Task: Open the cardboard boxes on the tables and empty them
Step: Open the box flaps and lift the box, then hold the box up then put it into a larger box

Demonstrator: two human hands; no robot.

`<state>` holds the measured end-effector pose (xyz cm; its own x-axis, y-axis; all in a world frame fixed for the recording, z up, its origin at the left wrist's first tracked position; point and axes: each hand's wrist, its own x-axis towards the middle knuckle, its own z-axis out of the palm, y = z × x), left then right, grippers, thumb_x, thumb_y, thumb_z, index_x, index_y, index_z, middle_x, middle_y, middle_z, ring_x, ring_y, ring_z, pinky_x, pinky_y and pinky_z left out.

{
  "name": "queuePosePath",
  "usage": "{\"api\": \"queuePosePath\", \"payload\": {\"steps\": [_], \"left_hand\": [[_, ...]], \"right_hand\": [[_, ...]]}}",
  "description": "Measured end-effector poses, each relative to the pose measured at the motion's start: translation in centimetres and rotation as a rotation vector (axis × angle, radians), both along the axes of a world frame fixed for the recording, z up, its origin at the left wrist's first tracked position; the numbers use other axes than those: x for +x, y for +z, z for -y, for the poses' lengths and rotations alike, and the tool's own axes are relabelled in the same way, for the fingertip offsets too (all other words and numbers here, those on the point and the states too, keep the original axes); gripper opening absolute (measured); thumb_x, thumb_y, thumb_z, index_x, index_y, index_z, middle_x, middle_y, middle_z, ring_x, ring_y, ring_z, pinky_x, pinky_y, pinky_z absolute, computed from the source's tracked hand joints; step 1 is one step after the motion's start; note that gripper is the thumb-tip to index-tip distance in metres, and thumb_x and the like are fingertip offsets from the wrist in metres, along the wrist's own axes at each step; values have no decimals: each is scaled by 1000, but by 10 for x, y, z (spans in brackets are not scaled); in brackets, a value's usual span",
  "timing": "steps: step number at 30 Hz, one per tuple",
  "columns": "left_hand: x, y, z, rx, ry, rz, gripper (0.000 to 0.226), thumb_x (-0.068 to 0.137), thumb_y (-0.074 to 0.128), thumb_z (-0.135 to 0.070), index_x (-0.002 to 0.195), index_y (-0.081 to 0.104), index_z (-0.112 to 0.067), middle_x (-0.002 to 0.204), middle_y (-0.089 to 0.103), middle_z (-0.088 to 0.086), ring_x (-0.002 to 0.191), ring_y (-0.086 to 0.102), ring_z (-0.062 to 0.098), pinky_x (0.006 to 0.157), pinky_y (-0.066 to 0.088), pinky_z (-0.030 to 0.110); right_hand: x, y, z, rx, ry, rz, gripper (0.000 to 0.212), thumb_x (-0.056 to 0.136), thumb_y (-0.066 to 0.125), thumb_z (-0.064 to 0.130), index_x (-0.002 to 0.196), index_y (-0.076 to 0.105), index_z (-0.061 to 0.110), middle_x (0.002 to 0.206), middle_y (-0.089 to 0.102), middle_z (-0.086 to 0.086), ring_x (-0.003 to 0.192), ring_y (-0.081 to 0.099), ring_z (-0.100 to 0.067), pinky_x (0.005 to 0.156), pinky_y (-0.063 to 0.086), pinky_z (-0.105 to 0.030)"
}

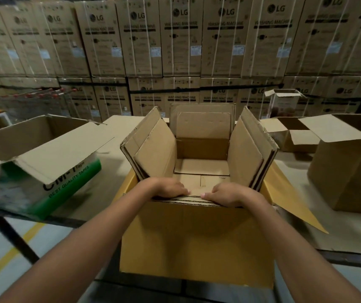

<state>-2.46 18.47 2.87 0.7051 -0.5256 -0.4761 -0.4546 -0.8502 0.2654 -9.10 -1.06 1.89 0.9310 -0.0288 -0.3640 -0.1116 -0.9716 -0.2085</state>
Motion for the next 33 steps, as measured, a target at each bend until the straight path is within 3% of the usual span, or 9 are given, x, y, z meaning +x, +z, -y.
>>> {"api": "queuePosePath", "payload": {"steps": [4,6,8,11,16,19,24,28,33], "left_hand": [[-39,-8,-28,-217,79,267,47,105,35,-50,122,65,-18,114,66,0,98,60,17,82,47,32],[-60,-17,-44,-251,95,509,49,104,28,-53,119,65,-24,106,67,-5,94,62,14,78,50,33],[-77,-29,-61,-302,64,656,55,101,21,-58,120,63,-29,109,67,-9,103,62,13,89,50,36],[-102,-46,-87,-417,68,719,61,98,21,-59,143,49,-29,146,51,-9,139,40,11,119,28,39],[-142,-65,-142,-671,234,793,62,99,29,-54,152,36,-23,161,30,-1,152,16,13,123,18,40],[-162,-78,-193,-739,321,815,60,100,34,-49,152,37,-20,161,32,3,152,19,17,122,21,41],[-214,-118,-307,-711,389,858,56,100,46,-36,149,41,-10,156,40,11,148,29,23,121,13,21],[-263,-158,-388,-693,420,866,54,97,56,-24,146,45,-4,150,46,15,144,37,28,121,25,35],[-306,-189,-470,-627,516,861,55,97,53,-29,144,47,-3,148,48,16,141,38,30,119,30,41]], "right_hand": [[-30,-1,-29,23,7,189,59,99,32,65,126,63,22,124,66,-1,108,60,-22,95,51,-44],[-52,-4,-49,-16,6,350,53,103,27,60,130,59,28,127,64,1,113,58,-22,99,47,-45],[-73,-8,-71,-68,-15,481,50,103,28,58,136,54,30,135,60,1,123,52,-22,107,38,-48],[-98,-18,-104,-117,-15,576,62,98,41,62,150,37,29,153,43,0,144,33,-24,120,19,-53],[-118,-41,-161,168,-16,705,76,96,53,54,158,12,36,168,9,-1,154,-1,-27,119,24,-52],[-134,-62,-210,322,29,774,82,96,60,43,159,8,36,168,10,0,154,6,-24,119,24,-47],[-182,-110,-309,521,9,885,71,95,64,32,156,30,16,159,34,-6,146,31,-23,118,33,-42],[-217,-151,-381,525,46,863,64,93,62,31,150,42,8,155,41,-10,139,39,-26,115,31,-31],[-243,-188,-458,551,110,751,62,92,62,31,147,45,8,154,43,-10,135,43,-27,109,31,-24]]}}
